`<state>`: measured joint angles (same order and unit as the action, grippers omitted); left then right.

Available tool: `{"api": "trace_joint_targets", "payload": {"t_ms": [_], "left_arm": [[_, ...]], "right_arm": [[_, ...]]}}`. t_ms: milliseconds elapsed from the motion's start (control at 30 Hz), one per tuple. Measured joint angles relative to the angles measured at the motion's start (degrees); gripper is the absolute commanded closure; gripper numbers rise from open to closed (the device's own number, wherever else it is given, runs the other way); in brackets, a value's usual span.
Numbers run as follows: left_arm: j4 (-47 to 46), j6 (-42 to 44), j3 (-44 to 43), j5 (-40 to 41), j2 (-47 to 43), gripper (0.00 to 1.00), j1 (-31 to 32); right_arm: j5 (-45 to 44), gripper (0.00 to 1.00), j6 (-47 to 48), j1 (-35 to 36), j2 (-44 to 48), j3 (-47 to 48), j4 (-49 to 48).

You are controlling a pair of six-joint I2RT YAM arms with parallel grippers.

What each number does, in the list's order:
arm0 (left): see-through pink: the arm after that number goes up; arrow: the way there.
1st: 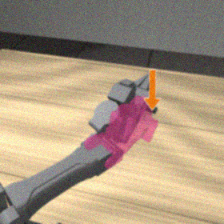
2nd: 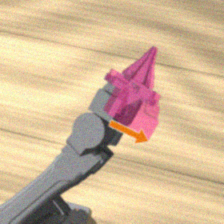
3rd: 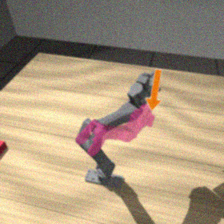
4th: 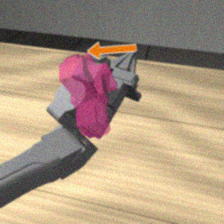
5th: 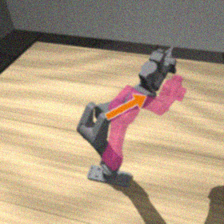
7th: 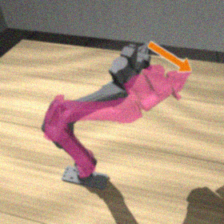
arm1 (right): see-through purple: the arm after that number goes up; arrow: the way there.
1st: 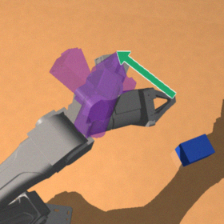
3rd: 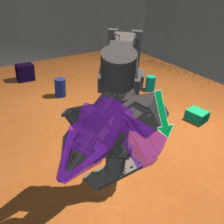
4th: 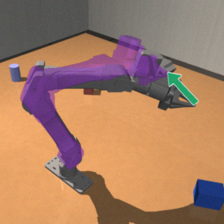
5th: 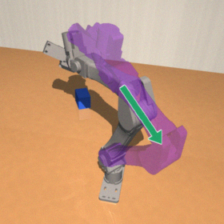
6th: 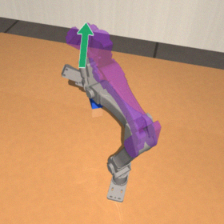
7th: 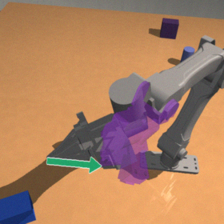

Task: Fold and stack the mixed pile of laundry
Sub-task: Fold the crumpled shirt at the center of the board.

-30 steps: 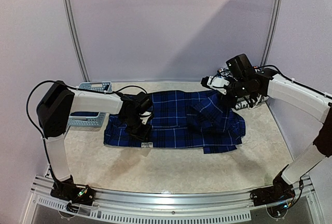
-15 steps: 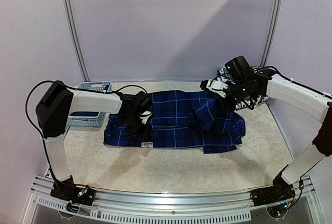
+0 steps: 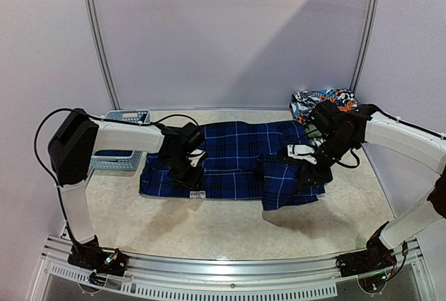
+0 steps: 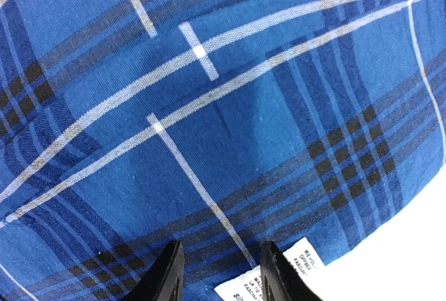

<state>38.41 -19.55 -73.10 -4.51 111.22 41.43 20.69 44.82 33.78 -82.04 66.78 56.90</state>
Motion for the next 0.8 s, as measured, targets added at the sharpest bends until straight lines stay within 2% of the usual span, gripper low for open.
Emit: {"api": "trace_joint_targets", "payload": {"t_ms": [167,267,433,567,800], "left_arm": [[0.24,0.07,-0.02,-0.02,0.00,0.60,-0.02],[0.52,0.33,-0.13,0.04,0.00,0.60,-0.02],[2.01,1.38,-0.20,0.98,-1.64,0.60,-0.07],[3.15,2.01,-0.98,1.51,-4.31,0.60,-0.09],[-2.67,1.90,-2.99,1.29,-8.52,0.60,3.96]], "right_arm": [[4.17,0.36,6.08,-0.20,0.00,1.75,8.28],[5.92,0.35,7.63,-1.88,0.11,4.46,9.77],[3.63,0.35,4.85,-6.82,0.37,5.27,4.28],[2.05,0.35,0.74,-7.63,-2.89,5.07,0.09],[-0.96,0.37,-8.22,-7.61,-8.83,0.15,-8.94]]}}
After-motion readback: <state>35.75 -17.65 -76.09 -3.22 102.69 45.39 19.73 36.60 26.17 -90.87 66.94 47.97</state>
